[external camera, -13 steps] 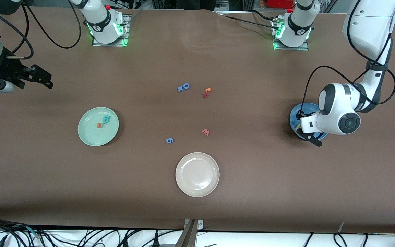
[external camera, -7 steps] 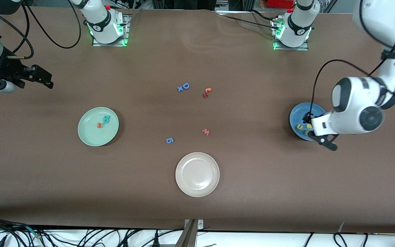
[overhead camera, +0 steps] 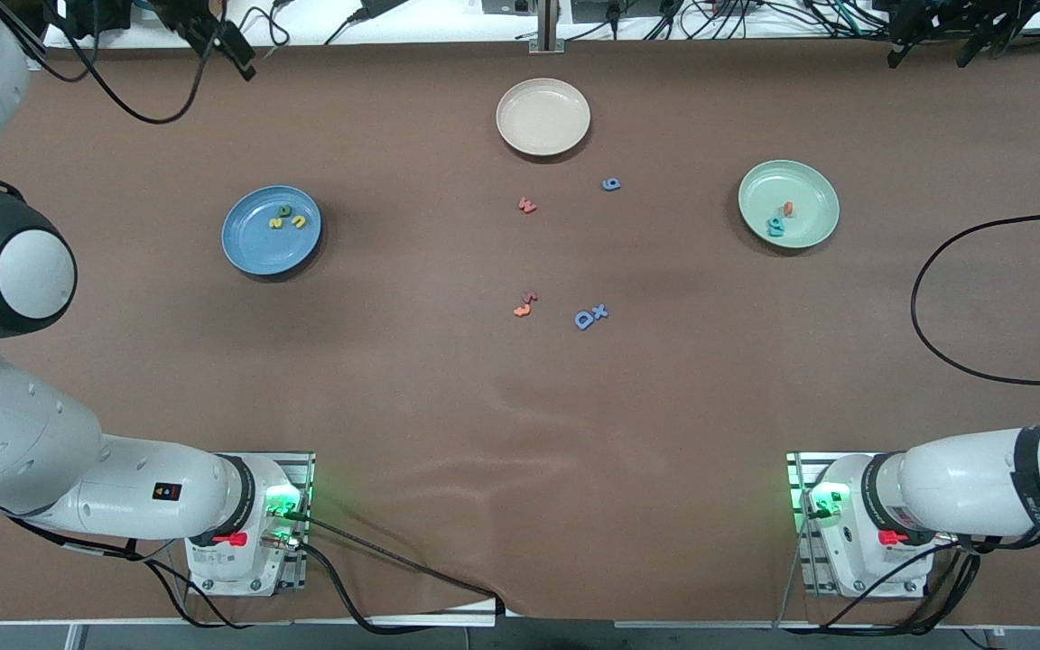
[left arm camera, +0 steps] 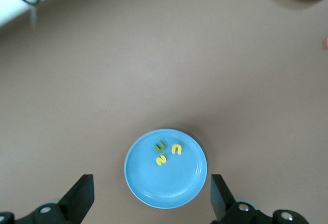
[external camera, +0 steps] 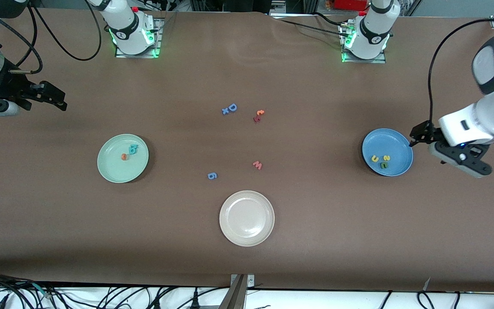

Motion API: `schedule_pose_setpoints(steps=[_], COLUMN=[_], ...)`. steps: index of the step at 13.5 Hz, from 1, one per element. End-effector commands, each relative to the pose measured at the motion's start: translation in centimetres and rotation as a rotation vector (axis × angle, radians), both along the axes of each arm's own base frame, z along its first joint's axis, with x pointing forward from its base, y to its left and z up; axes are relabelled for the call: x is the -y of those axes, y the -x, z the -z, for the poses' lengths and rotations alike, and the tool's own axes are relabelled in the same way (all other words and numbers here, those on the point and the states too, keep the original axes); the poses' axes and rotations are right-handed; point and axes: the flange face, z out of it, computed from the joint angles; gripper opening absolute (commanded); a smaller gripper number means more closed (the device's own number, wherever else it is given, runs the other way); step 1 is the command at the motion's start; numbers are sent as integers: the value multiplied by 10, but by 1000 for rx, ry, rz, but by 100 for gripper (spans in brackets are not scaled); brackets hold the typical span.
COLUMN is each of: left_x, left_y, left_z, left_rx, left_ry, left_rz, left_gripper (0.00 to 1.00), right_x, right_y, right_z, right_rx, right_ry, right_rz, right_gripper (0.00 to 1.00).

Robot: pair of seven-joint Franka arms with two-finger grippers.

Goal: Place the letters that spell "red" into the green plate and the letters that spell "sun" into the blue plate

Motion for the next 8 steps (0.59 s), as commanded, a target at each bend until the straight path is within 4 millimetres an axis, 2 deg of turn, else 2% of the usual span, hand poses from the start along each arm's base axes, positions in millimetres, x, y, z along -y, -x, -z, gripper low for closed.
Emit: schedule_pose_setpoints(steps=[1, 4, 7, 8], left_x=[7, 4, 6, 11], left_y=[-2, -2, 13, 20], left_z=[-36, -50, -69, -69], left_rx=[50, 73, 50, 9], left_ry=[24, 23, 10, 6], left_rz=[-9, -138, -454, -533], left_gripper=[100, 100, 100, 100], right_x=[0, -1, -1, -1], right_y=[4, 4, 4, 4], right_z=[-3, -4, -4, -4], right_rx=[-3, 0, -1, -1], right_ry=[13, 13, 13, 13], right_rz=[5, 5, 4, 5], right_gripper=[100, 100, 100, 100])
